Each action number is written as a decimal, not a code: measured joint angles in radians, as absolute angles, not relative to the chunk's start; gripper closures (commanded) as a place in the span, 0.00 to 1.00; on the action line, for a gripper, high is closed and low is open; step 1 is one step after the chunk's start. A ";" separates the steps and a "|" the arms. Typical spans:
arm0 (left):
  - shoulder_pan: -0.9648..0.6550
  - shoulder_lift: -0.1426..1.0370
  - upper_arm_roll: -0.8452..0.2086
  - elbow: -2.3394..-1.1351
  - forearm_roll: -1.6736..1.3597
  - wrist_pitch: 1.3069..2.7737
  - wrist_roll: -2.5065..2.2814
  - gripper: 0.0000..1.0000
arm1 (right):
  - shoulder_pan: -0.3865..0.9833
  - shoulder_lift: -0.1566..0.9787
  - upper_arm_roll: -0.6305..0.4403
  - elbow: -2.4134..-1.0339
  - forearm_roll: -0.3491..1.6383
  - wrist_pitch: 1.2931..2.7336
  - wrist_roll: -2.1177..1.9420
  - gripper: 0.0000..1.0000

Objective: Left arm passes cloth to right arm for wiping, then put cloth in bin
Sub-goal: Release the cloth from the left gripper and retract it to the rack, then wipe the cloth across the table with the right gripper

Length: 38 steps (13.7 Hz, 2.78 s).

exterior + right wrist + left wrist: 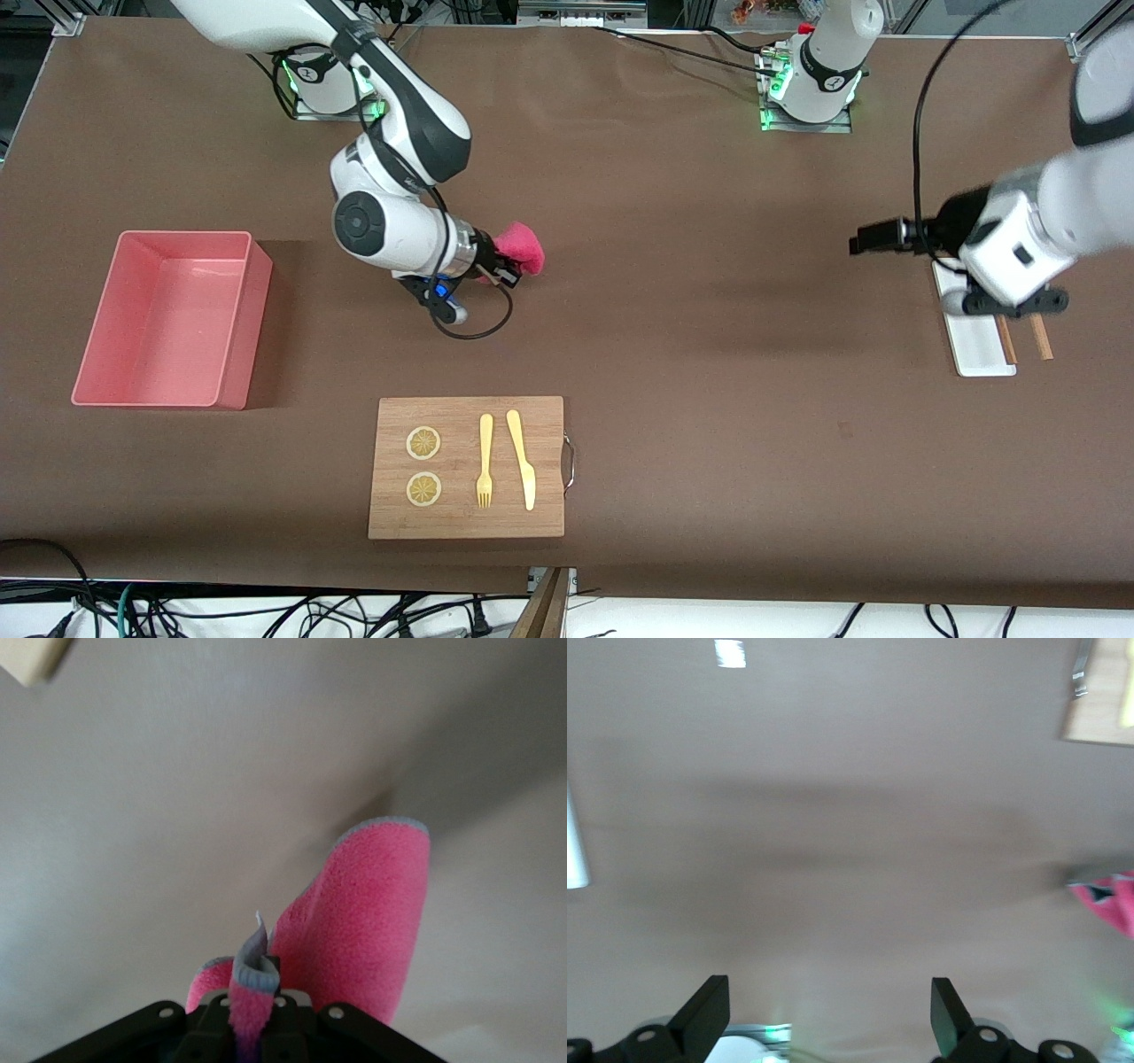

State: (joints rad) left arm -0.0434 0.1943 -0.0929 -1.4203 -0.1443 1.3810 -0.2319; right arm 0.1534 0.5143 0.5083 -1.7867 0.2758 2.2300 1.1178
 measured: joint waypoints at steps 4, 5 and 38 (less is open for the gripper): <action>-0.048 0.081 -0.094 -1.627 -0.036 1.504 -0.232 0.00 | 0.176 0.580 0.492 -1.799 0.189 2.274 1.118 1.00; -0.047 0.072 -0.094 -1.656 -0.027 1.526 -0.232 0.00 | 0.176 0.587 0.468 -1.804 0.158 2.275 1.106 1.00; 0.095 0.114 -0.091 -1.484 -0.020 1.531 -0.153 0.00 | 0.338 0.640 0.173 -1.704 0.135 2.320 0.937 1.00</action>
